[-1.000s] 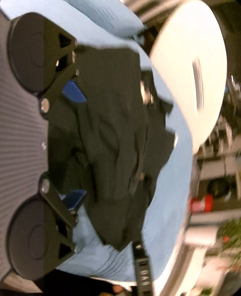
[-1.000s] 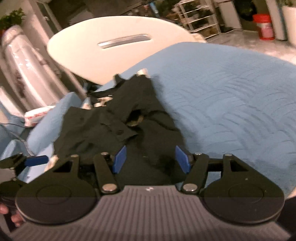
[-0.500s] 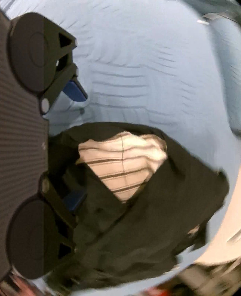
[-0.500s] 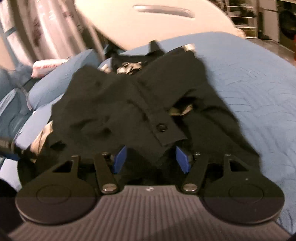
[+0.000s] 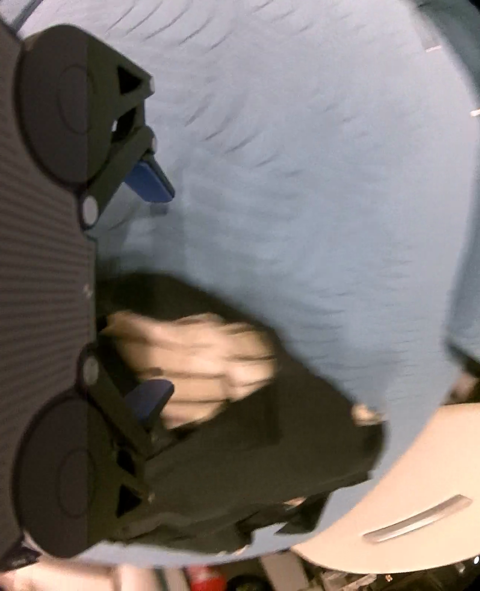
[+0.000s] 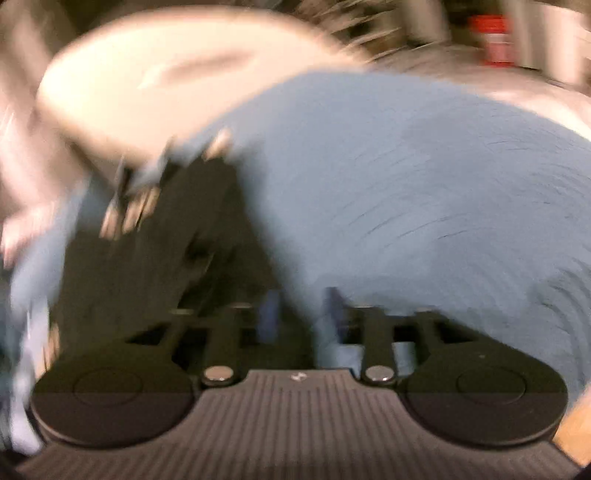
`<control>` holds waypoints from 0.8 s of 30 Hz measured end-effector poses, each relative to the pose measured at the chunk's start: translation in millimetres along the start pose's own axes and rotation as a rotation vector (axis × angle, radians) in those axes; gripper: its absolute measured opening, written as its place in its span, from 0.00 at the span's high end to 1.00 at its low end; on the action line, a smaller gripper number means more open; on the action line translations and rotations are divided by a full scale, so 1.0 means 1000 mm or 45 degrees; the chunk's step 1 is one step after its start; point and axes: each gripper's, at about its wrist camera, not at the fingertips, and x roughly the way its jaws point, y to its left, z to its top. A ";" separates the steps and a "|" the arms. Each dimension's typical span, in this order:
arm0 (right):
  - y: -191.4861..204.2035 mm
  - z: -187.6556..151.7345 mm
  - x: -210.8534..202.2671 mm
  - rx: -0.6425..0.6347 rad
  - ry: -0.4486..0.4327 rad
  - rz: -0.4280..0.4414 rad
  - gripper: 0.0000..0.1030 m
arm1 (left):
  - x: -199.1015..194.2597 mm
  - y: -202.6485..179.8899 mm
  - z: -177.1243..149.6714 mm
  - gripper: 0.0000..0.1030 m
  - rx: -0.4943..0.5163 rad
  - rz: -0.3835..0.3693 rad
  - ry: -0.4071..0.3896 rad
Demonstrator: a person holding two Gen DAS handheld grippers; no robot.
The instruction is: Fold clothes
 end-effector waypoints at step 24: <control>0.044 -0.047 -0.039 -0.168 0.233 0.336 0.89 | -0.040 -0.085 -0.074 0.95 0.452 -0.086 -0.542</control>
